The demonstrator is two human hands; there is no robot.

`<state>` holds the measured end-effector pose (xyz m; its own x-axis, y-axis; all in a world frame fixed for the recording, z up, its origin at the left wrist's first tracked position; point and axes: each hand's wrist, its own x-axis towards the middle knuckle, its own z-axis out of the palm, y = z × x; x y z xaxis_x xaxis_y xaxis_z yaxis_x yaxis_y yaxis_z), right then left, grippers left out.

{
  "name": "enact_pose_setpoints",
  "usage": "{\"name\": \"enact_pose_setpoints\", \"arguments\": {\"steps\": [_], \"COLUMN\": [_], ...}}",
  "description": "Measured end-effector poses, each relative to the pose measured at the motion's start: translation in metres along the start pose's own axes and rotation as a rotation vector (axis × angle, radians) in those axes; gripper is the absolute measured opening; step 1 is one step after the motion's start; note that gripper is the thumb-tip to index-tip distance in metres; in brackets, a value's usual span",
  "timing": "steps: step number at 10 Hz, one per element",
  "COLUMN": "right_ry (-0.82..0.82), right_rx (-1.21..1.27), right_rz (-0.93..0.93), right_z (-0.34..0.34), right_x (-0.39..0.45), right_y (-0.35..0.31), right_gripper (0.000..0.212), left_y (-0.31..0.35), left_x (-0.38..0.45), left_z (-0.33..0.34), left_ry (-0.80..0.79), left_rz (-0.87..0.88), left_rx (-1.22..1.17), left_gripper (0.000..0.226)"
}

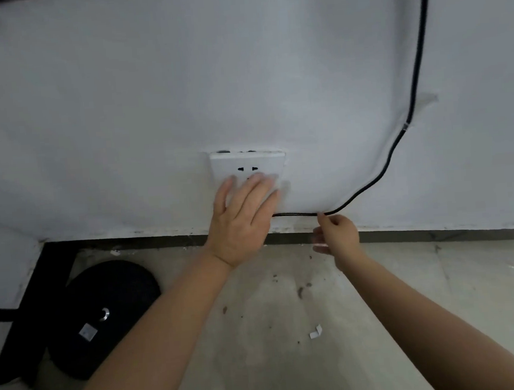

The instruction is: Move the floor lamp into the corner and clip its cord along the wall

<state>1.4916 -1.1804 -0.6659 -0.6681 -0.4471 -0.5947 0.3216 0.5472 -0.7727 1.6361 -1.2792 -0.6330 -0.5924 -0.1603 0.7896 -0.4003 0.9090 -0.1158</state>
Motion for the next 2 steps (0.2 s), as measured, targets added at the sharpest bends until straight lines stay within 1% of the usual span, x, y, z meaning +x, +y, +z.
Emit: {"name": "enact_pose_setpoints", "arguments": {"steps": [1,2], "right_ry": [-0.102,-0.128], "right_rx": [-0.083,-0.315], "right_rz": [0.048,-0.019], "right_z": [-0.006,-0.018], "right_x": [-0.009,-0.028], "right_y": [-0.011,-0.032], "right_gripper": [0.021,0.021], "left_y": [-0.013,-0.022], "left_x": [0.032,0.066], "left_z": [-0.007,-0.016], "left_ry": [0.051,0.002], "left_rz": [0.044,0.092], "left_rx": [0.086,0.179], "left_gripper": [0.042,0.053]}}
